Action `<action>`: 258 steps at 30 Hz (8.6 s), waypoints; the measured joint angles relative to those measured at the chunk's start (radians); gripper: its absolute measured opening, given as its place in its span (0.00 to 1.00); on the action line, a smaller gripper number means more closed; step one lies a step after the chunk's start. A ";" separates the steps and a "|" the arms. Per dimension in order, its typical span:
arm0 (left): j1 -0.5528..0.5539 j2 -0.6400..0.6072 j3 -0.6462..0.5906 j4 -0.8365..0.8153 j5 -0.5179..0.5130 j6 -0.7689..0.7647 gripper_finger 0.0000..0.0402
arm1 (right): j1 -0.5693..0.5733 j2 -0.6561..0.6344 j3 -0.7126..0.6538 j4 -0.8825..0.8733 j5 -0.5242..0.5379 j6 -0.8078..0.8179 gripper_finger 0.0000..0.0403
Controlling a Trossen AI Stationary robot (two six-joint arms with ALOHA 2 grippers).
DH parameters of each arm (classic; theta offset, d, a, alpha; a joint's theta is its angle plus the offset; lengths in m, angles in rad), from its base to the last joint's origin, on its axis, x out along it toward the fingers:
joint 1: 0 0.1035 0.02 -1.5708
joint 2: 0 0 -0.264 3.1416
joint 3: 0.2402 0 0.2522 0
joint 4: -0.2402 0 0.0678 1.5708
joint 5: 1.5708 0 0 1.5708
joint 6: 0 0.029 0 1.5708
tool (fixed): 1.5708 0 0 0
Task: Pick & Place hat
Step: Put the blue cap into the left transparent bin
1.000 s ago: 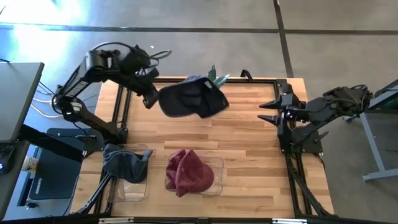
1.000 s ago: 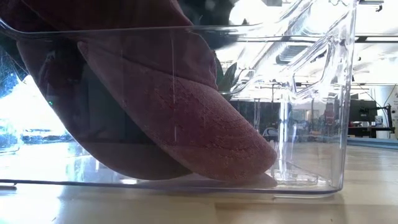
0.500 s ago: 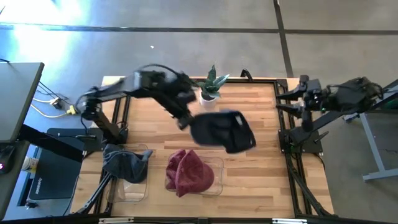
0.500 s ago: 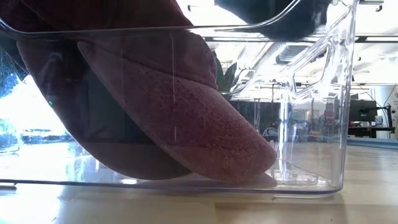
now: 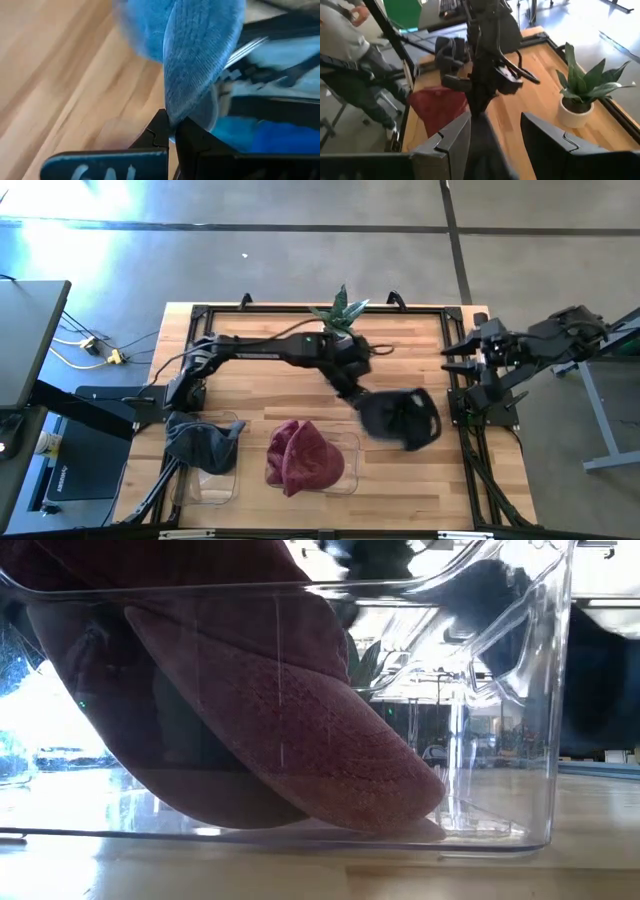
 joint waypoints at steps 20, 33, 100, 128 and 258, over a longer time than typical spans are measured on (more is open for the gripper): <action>0.002 0.143 0.006 0.040 -0.054 0.012 0.06 | 0.000 0.025 0.000 -0.027 -0.033 0.000 0.42; 0.111 0.142 0.006 -0.009 -0.028 0.030 0.40 | 0.000 0.039 -0.002 -0.044 -0.030 0.048 0.42; -0.286 -0.307 -0.238 -0.607 -1.052 -0.007 0.16 | -0.894 0.308 -0.953 0.712 -0.649 0.677 0.04; -0.286 -0.311 -0.238 -0.502 -0.826 0.119 0.16 | -0.813 0.039 -0.868 0.580 -0.620 0.127 0.40; -0.202 -0.141 -0.237 -0.103 -0.731 0.267 0.60 | -0.502 0.291 -0.745 0.440 -0.519 0.181 0.33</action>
